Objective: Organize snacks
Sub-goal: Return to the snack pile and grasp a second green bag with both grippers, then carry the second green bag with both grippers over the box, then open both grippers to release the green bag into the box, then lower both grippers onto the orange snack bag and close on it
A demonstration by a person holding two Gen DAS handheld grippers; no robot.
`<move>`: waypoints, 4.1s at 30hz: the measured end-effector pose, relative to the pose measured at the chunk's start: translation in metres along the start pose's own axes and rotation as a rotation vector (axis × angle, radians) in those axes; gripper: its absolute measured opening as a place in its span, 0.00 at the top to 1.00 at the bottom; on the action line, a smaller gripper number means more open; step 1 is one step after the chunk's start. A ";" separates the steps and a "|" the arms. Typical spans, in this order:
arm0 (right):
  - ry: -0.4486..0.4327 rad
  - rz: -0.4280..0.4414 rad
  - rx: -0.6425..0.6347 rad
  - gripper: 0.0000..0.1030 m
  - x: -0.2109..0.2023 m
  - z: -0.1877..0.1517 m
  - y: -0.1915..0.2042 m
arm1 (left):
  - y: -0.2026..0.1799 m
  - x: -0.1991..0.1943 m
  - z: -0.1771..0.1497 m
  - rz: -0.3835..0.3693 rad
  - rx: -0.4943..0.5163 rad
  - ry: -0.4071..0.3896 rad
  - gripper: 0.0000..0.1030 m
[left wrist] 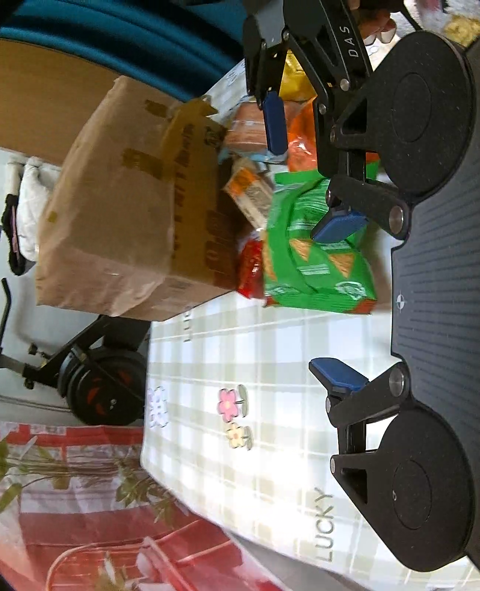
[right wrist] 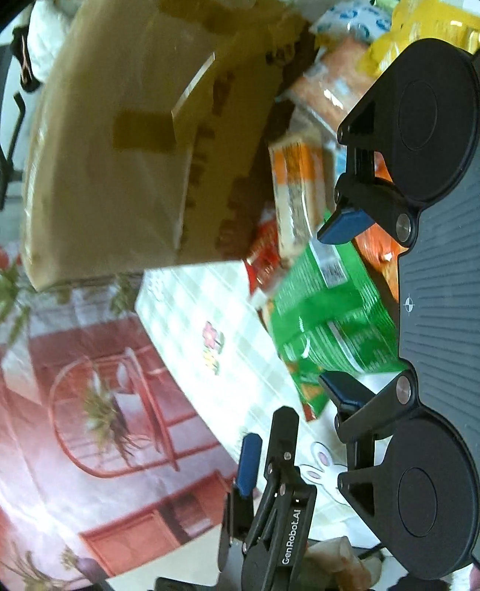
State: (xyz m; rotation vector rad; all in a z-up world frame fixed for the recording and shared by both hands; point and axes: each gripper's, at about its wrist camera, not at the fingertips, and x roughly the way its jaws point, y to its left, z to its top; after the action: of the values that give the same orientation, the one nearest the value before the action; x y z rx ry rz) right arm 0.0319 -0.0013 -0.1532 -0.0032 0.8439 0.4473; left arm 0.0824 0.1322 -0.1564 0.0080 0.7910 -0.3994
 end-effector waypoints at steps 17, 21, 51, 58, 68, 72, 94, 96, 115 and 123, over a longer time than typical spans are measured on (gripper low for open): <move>0.114 -0.006 -0.138 0.39 0.031 -0.007 0.016 | 0.002 0.036 -0.012 -0.097 0.047 0.058 0.42; 0.103 0.001 -0.131 0.50 0.030 -0.010 0.011 | 0.003 0.037 -0.012 -0.116 0.050 0.048 0.51; -0.368 -0.011 -0.269 0.85 -0.098 0.072 -0.002 | -0.062 -0.068 0.070 -0.013 0.143 -0.343 0.79; -0.500 -0.094 -0.347 0.85 -0.140 0.121 -0.028 | -0.104 -0.075 0.132 -0.007 0.207 -0.462 0.79; -0.435 -0.213 -0.293 0.84 -0.095 0.168 -0.103 | -0.113 0.024 0.210 -0.048 0.131 -0.349 0.79; -0.402 -0.224 -0.219 0.81 -0.074 0.167 -0.119 | -0.114 0.050 0.218 -0.020 0.104 -0.306 0.72; -0.379 -0.084 0.073 0.20 -0.109 0.033 -0.113 | -0.087 -0.030 0.102 0.020 0.094 -0.299 0.11; -0.348 -0.082 0.075 0.21 -0.104 0.019 -0.108 | -0.089 -0.027 0.089 0.013 0.092 -0.257 0.11; 0.016 -0.048 0.043 0.39 -0.067 -0.067 -0.073 | -0.113 0.019 0.003 -0.131 0.097 0.024 0.26; 0.081 -0.031 0.091 0.40 -0.053 -0.072 -0.078 | -0.115 0.038 -0.007 -0.180 0.068 0.091 0.27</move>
State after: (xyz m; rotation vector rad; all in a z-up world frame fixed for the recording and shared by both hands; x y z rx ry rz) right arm -0.0211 -0.1047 -0.1767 0.0496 0.9418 0.3814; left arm 0.0610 0.0134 -0.1713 0.0189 0.8701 -0.5995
